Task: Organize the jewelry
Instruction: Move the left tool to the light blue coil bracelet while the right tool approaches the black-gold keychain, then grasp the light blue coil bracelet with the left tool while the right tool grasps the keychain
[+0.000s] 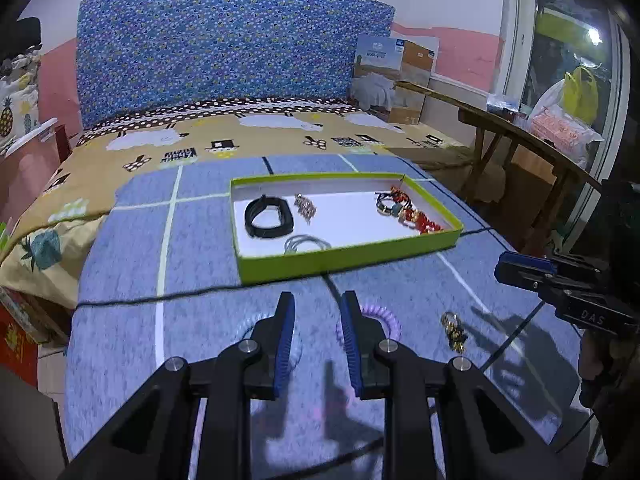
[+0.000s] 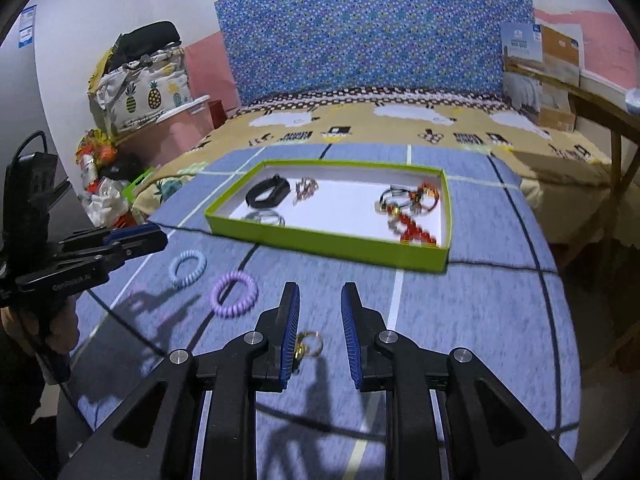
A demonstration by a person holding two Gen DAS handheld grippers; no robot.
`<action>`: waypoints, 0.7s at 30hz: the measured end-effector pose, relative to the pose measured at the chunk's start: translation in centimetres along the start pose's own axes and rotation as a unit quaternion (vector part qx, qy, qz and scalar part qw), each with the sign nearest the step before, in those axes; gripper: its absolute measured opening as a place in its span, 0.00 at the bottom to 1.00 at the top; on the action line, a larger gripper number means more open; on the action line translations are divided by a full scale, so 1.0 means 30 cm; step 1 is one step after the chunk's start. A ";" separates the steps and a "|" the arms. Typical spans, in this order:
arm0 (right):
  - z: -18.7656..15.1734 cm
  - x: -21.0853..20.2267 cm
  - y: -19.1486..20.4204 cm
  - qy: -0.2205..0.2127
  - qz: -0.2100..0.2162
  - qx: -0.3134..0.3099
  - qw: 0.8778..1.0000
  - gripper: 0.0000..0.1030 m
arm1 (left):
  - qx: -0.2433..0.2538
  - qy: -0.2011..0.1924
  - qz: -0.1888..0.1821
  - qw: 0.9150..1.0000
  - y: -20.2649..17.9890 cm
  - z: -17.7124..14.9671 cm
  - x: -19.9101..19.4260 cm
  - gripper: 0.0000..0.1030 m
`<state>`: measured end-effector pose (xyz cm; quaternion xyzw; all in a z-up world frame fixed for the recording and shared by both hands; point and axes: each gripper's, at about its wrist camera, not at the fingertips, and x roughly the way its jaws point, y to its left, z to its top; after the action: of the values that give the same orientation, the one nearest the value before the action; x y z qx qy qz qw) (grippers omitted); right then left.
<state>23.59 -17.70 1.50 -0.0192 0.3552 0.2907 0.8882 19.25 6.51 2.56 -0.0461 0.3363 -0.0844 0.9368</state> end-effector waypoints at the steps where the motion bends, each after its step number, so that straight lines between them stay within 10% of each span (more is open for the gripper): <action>1: -0.009 -0.002 0.003 0.001 0.002 0.002 1.000 0.21 | -0.002 0.001 0.000 1.000 0.004 -0.011 -0.003 0.24; 21: -0.132 0.123 0.071 0.074 0.009 0.024 0.997 0.21 | -0.031 0.040 0.056 0.997 0.109 -0.103 0.053 0.30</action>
<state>22.15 -15.01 -3.46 -0.0157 0.4268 0.2879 0.8572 18.93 9.34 -1.28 -0.0527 0.3780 -0.0237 0.9240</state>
